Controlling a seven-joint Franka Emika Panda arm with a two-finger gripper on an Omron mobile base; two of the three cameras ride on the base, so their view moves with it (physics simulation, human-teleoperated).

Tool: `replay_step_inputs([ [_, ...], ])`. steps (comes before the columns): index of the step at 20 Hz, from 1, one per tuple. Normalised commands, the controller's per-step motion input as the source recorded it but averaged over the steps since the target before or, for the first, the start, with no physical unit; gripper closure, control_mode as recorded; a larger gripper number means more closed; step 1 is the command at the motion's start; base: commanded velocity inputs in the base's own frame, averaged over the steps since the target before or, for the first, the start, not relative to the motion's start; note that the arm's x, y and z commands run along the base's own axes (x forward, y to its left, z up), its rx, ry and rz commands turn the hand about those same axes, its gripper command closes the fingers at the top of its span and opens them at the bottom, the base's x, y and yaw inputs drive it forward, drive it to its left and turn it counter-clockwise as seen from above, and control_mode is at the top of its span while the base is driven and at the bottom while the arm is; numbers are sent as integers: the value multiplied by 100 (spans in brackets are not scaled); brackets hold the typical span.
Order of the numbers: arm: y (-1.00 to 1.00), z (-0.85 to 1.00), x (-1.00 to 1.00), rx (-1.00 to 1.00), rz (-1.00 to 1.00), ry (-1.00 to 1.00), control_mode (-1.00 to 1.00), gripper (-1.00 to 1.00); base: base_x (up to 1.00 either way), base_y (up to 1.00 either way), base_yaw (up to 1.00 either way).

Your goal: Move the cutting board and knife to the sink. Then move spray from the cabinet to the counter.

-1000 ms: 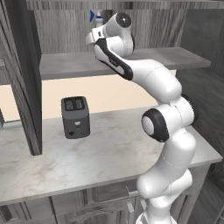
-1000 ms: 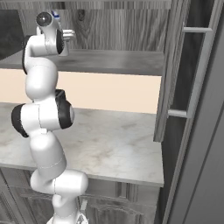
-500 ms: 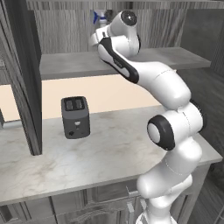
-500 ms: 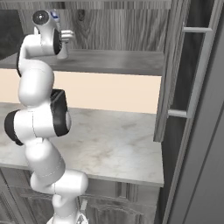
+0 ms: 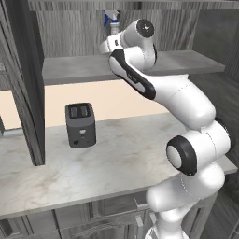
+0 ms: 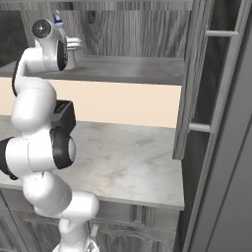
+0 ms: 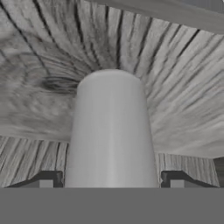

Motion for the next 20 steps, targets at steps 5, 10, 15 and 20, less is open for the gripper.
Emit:
replay_step_inputs([
  [5,-32,17,-57,0,0,-3,-100,100,0,0,0],
  [10,-34,23,-59,0,-1,-2,-100,100,0,0,0],
  [15,-36,12,-77,0,-3,0,-100,100,0,0,0],
  [20,-40,0,-98,0,-3,-2,-100,100,0,0,0],
])
